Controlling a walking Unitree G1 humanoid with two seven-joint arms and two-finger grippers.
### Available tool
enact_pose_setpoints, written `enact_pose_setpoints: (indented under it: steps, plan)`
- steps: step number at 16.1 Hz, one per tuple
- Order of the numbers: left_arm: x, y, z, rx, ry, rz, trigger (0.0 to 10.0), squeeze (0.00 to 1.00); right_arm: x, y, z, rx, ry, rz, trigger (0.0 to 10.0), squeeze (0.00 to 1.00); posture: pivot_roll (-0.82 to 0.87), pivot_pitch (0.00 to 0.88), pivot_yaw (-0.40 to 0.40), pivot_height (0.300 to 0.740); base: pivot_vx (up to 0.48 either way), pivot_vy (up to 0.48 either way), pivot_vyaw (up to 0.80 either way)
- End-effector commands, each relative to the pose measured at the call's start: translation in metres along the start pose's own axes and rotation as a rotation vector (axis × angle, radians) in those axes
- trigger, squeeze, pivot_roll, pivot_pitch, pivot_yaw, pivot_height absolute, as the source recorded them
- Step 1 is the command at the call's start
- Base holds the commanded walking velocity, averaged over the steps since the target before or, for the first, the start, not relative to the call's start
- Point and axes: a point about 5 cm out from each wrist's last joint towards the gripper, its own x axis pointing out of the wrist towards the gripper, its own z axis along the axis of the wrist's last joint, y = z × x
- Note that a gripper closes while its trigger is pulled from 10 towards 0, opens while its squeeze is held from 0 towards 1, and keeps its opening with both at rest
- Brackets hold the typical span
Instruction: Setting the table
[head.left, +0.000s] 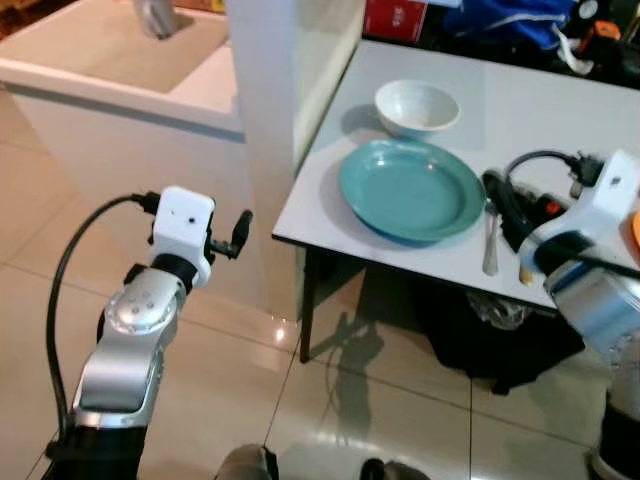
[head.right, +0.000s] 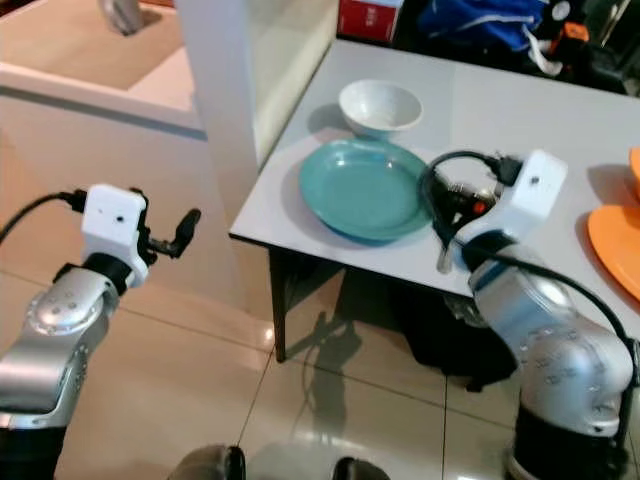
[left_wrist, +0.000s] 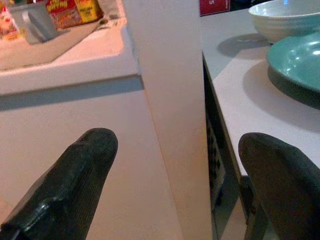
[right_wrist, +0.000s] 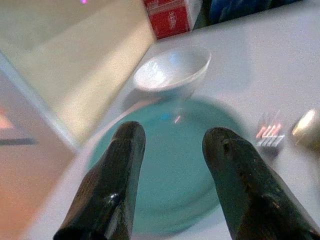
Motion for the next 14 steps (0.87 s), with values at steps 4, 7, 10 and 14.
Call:
enact_pose_setpoints:
  steps: [4, 7, 10, 14]
  plan:
    - [0.004, 0.006, 0.005, 0.073, -0.04, 0.06, 10.0, 0.0, 0.005, 0.014, -0.032, -0.038, -0.036, 0.023, 10.0, 0.0, 0.14, 0.051, -0.044, 0.74, 0.0, 0.48, 0.0]
    - [0.013, 0.0, 0.019, 0.064, -0.076, 0.039, 10.0, 0.0, 0.004, 0.023, -0.061, -0.026, 0.021, 0.057, 10.0, 0.0, 0.14, 0.051, -0.022, 0.74, 0.0, 0.48, 0.0]
    - [0.024, -0.008, 0.022, -0.049, -0.096, 0.028, 10.0, 0.0, 0.013, 0.015, -0.069, -0.081, -0.006, -0.022, 10.0, 0.0, 0.13, 0.045, -0.016, 0.74, 0.0, 0.48, 0.0]
    - [0.03, -0.015, 0.016, -0.059, -0.055, 0.022, 10.0, 0.0, 0.021, 0.021, -0.072, -0.105, -0.019, 0.035, 10.0, 0.0, 0.13, 0.035, -0.019, 0.74, 0.0, 0.48, 0.0]
